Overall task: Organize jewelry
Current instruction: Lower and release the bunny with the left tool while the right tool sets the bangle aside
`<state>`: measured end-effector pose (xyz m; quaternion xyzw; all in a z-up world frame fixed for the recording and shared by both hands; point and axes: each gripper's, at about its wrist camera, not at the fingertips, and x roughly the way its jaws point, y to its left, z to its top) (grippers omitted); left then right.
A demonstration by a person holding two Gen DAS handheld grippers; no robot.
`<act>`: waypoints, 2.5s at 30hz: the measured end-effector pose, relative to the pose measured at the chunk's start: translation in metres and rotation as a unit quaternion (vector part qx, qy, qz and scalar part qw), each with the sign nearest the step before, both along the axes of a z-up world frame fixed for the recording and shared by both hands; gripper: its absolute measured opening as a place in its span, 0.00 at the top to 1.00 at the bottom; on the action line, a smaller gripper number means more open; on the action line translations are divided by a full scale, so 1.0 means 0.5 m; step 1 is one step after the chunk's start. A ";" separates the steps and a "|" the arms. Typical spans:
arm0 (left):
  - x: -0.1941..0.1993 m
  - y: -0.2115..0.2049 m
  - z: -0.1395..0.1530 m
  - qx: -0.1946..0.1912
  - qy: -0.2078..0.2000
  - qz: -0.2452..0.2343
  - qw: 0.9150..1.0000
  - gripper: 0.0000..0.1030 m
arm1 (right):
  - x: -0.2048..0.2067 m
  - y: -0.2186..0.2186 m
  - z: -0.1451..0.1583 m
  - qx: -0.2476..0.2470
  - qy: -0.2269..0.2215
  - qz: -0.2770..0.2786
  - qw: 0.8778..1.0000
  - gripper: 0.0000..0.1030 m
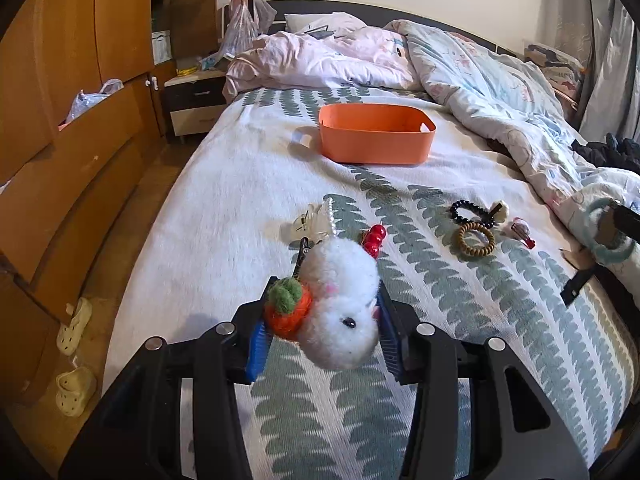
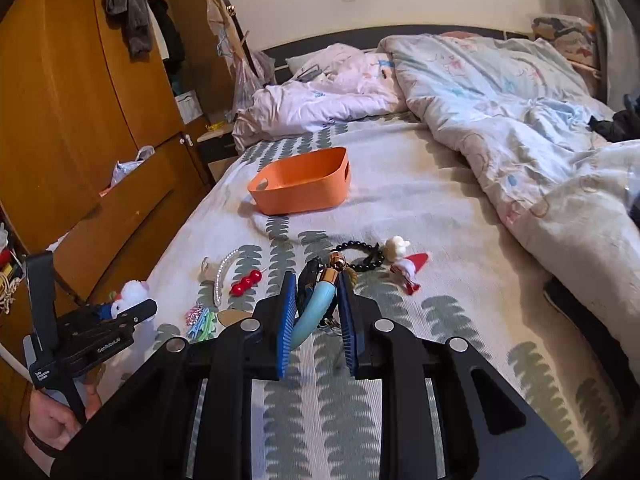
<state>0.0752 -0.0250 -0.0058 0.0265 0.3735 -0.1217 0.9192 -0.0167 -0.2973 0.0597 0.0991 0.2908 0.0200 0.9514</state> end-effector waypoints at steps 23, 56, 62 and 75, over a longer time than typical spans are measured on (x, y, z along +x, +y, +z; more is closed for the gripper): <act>-0.220 0.040 -0.008 0.027 -0.031 0.046 0.998 0.55 | -0.260 0.074 -0.084 -0.027 0.021 -0.030 0.999 0.79; -0.213 0.049 -0.132 0.079 0.033 0.068 0.994 0.48 | -0.226 0.079 -0.190 -0.095 0.079 -0.078 0.989 0.79; -0.218 0.048 -0.122 0.074 0.025 0.071 0.994 0.35 | -0.234 0.073 -0.175 -0.093 0.061 -0.078 0.991 0.76; -0.213 0.052 -0.099 0.065 0.012 0.078 0.995 0.18 | -0.240 0.027 -0.126 -0.050 0.029 -0.095 0.994 0.71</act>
